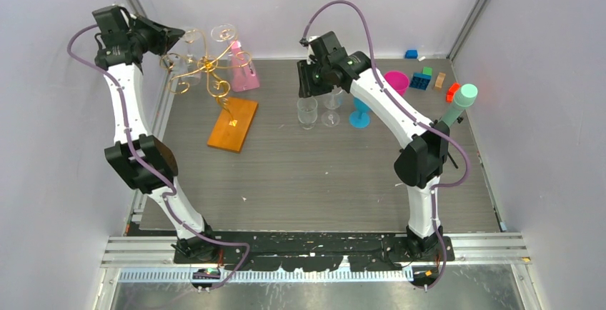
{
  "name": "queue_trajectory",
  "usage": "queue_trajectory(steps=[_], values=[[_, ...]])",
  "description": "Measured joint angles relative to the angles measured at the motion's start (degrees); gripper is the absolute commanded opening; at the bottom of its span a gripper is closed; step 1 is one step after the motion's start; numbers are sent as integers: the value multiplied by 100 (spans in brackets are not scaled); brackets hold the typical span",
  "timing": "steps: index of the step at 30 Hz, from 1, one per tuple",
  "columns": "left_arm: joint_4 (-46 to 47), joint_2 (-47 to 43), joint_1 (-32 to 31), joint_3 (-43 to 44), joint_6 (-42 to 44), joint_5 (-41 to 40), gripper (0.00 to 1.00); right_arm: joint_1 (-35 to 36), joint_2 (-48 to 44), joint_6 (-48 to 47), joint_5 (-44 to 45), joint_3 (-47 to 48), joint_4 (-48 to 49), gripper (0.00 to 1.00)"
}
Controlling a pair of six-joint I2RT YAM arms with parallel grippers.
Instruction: Take the wine glass off the wine glass rack
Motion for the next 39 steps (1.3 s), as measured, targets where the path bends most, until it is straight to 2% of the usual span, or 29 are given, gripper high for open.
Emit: queue_trajectory(steps=[10, 23, 31, 39], values=[[1738, -435, 20, -1121, -953, -7, 0, -2, -33, 0, -4, -70, 44, 43], [2951, -442, 20, -1429, -2031, 529, 0, -35, -55, 20, -55, -105, 81, 46], [3088, -505, 20, -1613, -2225, 883, 0, -44, -55, 118, -116, -107, 81, 46], [2463, -975, 50, -1670, -1823, 883, 0, -44, -63, 170, -136, -195, 118, 46]])
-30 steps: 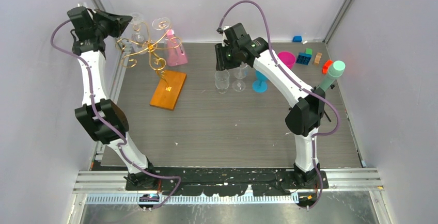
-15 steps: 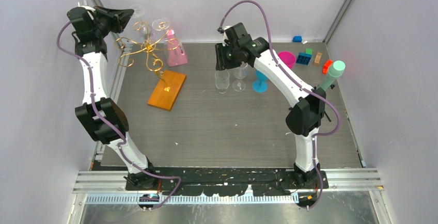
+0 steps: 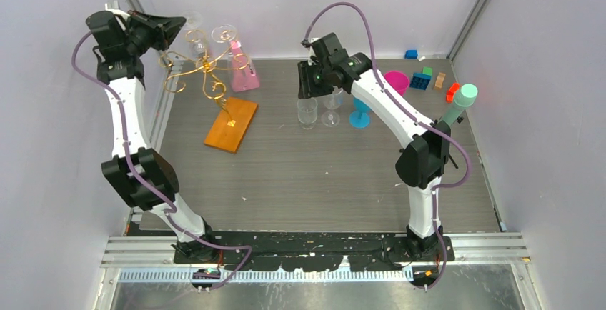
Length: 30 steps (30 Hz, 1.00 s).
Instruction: Take the wine glass off the wine glass rack
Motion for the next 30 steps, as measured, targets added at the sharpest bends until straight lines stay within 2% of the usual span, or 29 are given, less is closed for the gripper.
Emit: queue_trajectory(steps=[5, 19, 25, 30], values=[[-262, -280, 133, -120, 170, -81, 0, 0, -35, 61, -11, -68, 9, 50], [-505, -337, 671, -87, 389, -269, 0, 0, -367, 151, -162, -313, 260, 54], [-527, -323, 769, 404, 452, -306, 0, 0, -498, 199, -256, -459, 417, 56], [-431, -269, 835, 1137, 374, -229, 0, 0, -632, 238, -332, -553, 514, 56]])
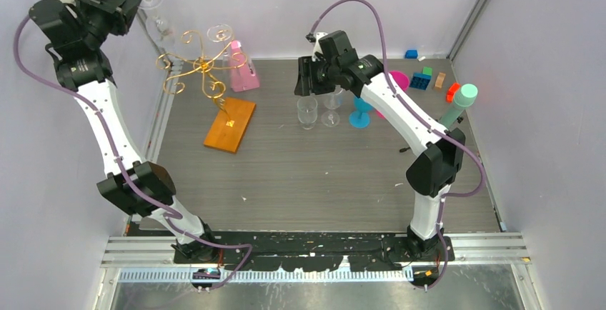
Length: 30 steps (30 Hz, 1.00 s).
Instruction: Take the wine glass off the wine glass rack
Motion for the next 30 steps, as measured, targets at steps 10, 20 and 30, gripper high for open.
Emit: queue_trajectory(steps=[10, 20, 30], values=[[782, -4, -83, 186, -839, 337, 0, 0, -125, 15, -59, -39, 225, 57], [2020, -94, -667, 203, -1937, 544, 0, -50, -562, 15, -26, -363, 640, 58], [2527, -55, -2719, 656, -2243, 713, 0, -129, -1099, 15, 116, -833, 1036, 58]])
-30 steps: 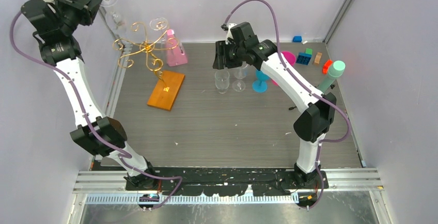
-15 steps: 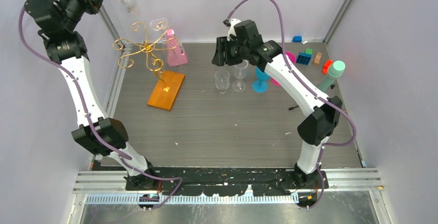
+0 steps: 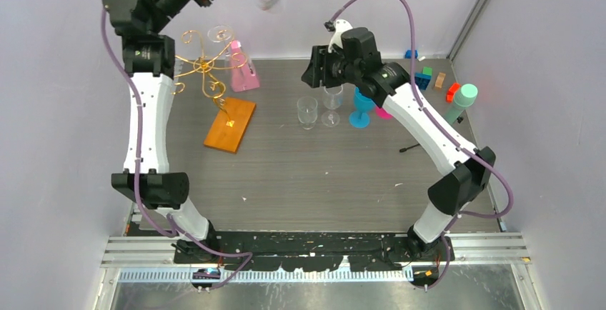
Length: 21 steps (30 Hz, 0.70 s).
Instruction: Take the wine glass off the wine glass rack
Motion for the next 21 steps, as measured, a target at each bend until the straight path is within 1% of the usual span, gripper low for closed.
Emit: queue_trajectory(steps=[4, 10, 13, 16, 18, 21], values=[[72, 129, -511, -37, -31, 17, 0, -17, -437, -46, -7, -459, 337, 59], [61, 321, -1008, -433, -35, 22, 0, -20, -1547, -363, -74, -1274, 931, 60], [44, 391, -1191, -684, -44, 22, 0, -20, -2264, -498, -48, -1825, 1440, 60], [66, 374, -1355, -1097, -81, 22, 0, -20, -2820, -599, -20, -2317, 2223, 62], [59, 315, -1475, -1493, -94, 15, 0, -20, -2946, -658, -42, -2463, 2660, 63], [17, 260, -1657, -1998, -140, 28, 0, -20, -2903, -782, -133, -2527, 3145, 65]])
